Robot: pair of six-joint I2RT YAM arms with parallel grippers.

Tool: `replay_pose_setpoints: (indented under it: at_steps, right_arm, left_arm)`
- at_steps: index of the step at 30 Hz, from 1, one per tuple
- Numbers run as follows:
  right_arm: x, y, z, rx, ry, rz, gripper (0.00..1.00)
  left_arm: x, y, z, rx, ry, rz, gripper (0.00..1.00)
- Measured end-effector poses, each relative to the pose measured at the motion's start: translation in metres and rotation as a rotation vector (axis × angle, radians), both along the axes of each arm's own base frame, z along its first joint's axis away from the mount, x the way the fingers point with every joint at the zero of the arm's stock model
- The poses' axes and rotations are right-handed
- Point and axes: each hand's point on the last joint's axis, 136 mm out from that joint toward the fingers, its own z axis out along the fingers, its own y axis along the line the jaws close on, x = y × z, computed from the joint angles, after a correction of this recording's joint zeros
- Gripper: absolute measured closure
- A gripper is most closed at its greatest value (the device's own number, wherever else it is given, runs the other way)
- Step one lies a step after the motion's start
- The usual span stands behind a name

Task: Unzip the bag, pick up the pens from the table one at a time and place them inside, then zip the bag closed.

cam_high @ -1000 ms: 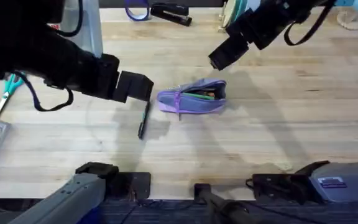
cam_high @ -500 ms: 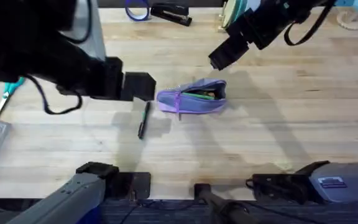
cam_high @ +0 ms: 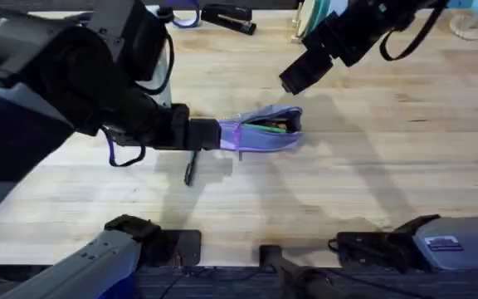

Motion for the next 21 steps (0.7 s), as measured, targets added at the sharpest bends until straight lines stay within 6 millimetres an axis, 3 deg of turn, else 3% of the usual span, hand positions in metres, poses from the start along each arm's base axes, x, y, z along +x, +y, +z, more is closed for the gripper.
replay_pose_setpoints:
  at_steps: [6, 15, 21]
  right_arm:
    - [0.000, 0.000, 0.000, -0.001, -0.002, 0.004, 0.005]
    - [0.002, -0.004, -0.001, -0.023, -0.012, -0.004, 0.005]
    - [0.004, -0.009, -0.002, -0.051, -0.023, -0.014, 0.005]
  left_arm:
    - [0.002, 0.000, -0.009, 0.010, 0.039, 0.011, 0.005]
    - [0.005, 0.001, -0.039, 0.064, 0.184, 0.019, 0.005]
    - [0.019, 0.001, -0.045, 0.081, 0.151, 0.023, 0.008]
